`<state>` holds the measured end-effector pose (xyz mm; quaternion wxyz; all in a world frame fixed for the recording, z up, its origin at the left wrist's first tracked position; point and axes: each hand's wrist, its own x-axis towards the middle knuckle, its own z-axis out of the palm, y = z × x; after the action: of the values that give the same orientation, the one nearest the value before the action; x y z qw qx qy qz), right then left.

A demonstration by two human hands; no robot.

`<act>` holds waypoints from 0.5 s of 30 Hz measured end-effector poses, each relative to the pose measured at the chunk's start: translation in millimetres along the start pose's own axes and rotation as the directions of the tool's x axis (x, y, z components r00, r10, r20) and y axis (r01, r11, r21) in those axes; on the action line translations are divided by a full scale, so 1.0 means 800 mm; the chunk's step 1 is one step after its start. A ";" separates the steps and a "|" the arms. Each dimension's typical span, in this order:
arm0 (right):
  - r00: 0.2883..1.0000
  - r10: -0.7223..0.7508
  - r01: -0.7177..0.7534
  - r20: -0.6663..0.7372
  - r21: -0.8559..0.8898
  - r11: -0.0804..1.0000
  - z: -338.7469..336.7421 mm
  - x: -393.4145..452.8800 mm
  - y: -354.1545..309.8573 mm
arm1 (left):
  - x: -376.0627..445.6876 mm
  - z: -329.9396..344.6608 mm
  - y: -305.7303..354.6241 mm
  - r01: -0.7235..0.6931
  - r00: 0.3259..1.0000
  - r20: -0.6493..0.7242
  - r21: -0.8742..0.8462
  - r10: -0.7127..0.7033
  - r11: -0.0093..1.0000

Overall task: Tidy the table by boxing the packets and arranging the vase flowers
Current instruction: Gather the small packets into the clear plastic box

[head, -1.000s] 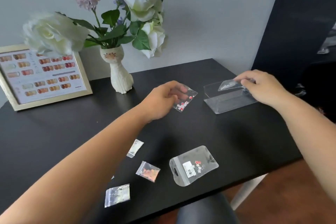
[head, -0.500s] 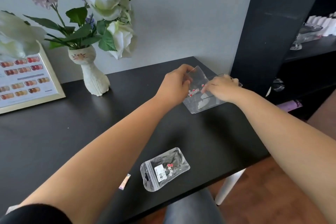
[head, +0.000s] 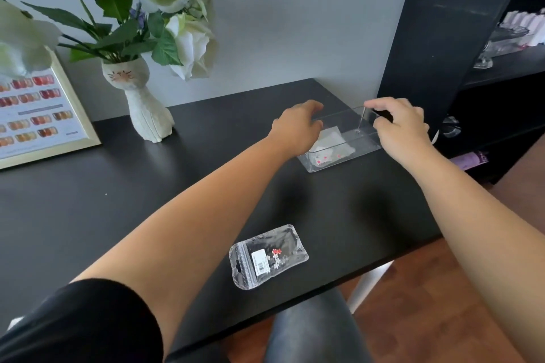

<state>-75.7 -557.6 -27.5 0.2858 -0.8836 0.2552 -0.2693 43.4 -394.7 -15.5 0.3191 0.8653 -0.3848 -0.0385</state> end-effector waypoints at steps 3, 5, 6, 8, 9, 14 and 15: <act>0.998 -0.069 0.067 0.006 0.160 0.985 0.007 -0.033 -0.016 | -0.034 -0.027 -0.021 -0.075 0.997 -0.025 -0.047 0.073 0.996; 0.982 -0.154 0.118 0.110 0.277 0.954 0.015 -0.063 -0.033 | -0.065 -0.056 -0.045 -0.094 0.995 0.012 -0.029 0.094 0.995; 0.954 -0.214 0.142 0.210 0.313 0.939 0.021 -0.079 -0.042 | -0.082 -0.073 -0.059 -0.083 0.996 0.045 -0.023 0.084 0.996; 0.820 -0.305 0.154 0.485 0.326 0.933 0.035 -0.109 -0.058 | -0.122 -0.106 -0.088 -0.020 0.993 0.119 -0.027 0.024 0.999; 0.719 -0.319 0.167 0.617 0.291 0.942 0.043 -0.122 -0.064 | -0.144 -0.121 -0.102 0.021 0.988 0.154 -0.030 -0.016 0.999; 0.488 -0.392 0.409 0.780 0.193 0.892 0.070 -0.158 -0.082 | -0.264 -0.172 -0.159 0.187 0.966 0.172 0.051 -0.193 0.981; 0.493 -0.400 0.413 0.772 0.197 0.889 0.071 -0.160 -0.084 | -0.288 -0.179 -0.168 0.217 0.961 0.159 0.072 -0.226 0.973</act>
<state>-113.2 -411.8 -65.7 0.2911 -0.9453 -0.1126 0.0950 13.1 -93.8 -20.9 0.2560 0.9049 -0.3117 -0.1356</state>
